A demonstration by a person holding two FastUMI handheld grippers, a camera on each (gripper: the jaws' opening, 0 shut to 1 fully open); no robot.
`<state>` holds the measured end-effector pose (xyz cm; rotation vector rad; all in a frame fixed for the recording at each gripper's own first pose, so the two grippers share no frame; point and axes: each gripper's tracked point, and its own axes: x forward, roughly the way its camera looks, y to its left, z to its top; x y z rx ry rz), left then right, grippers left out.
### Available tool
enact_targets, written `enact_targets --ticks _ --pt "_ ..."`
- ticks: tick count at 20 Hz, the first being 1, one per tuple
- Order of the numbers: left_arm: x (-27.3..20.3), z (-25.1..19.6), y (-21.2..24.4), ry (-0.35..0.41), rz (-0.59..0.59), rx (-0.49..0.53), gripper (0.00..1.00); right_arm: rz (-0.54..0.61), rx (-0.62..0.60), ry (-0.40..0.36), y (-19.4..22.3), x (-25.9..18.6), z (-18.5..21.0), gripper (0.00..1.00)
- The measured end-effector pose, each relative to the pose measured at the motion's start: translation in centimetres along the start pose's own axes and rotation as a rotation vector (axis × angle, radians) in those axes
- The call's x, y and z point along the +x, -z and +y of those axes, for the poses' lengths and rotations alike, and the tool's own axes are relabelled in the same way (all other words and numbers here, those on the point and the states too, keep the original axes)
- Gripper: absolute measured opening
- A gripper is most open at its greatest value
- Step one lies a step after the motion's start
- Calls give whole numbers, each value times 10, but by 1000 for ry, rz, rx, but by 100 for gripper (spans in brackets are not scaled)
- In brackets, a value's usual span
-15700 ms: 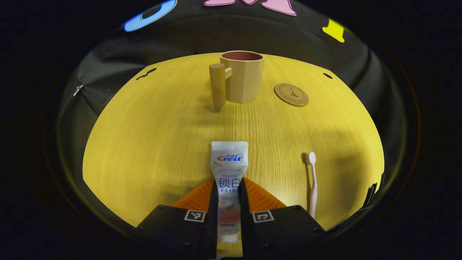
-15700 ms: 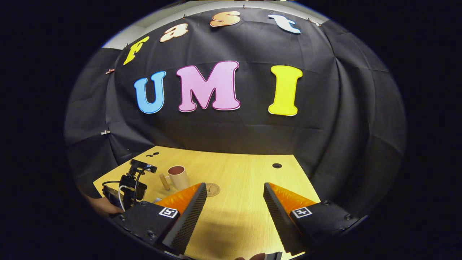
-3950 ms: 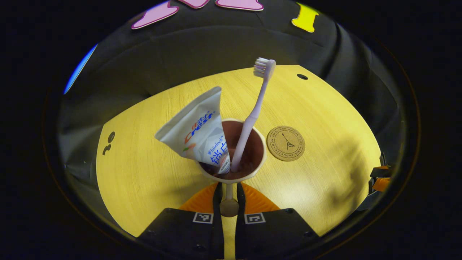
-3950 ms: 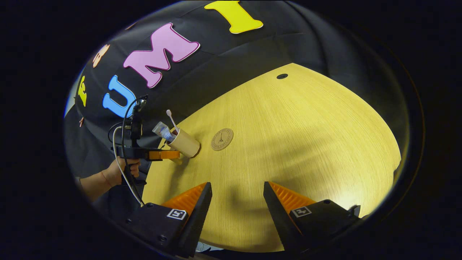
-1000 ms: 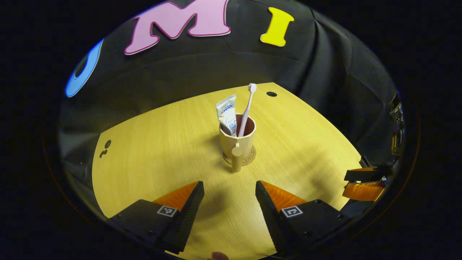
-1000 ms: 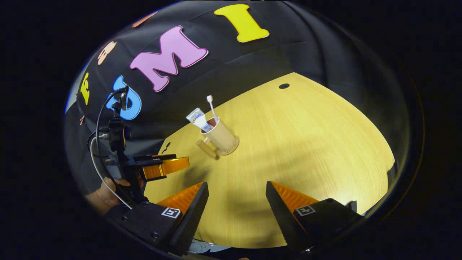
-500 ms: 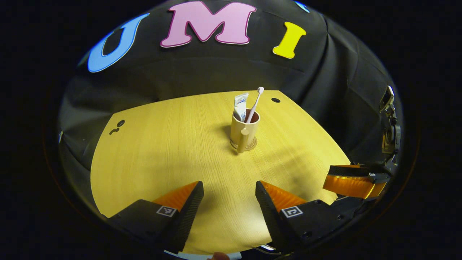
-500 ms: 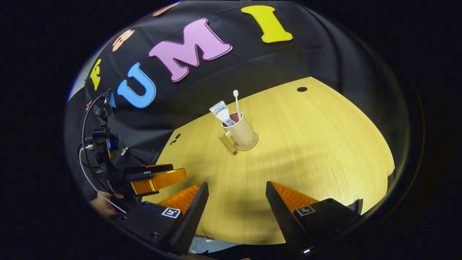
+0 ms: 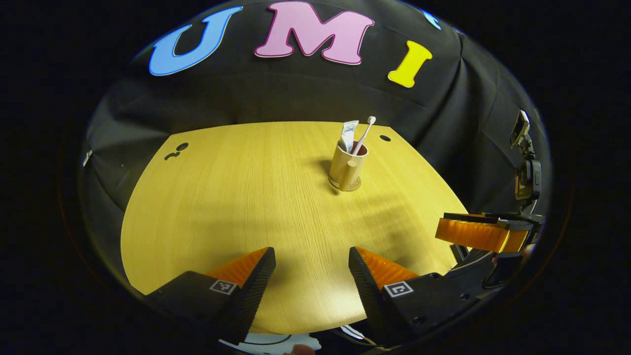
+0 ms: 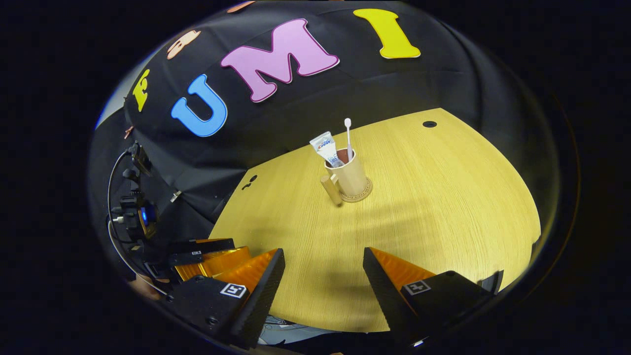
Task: Put the toothbrush and toothpaste on the desktop into the cup, then pick up the cup and place it on the coaster on the desktop.
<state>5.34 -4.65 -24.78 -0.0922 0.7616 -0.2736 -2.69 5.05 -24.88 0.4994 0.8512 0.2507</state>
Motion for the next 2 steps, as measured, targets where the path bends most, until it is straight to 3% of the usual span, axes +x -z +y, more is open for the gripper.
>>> enact_targets --ticks 2 --pt "-2 0 4 3 2 -1 92 2 -4 -3 1 2 4 98"
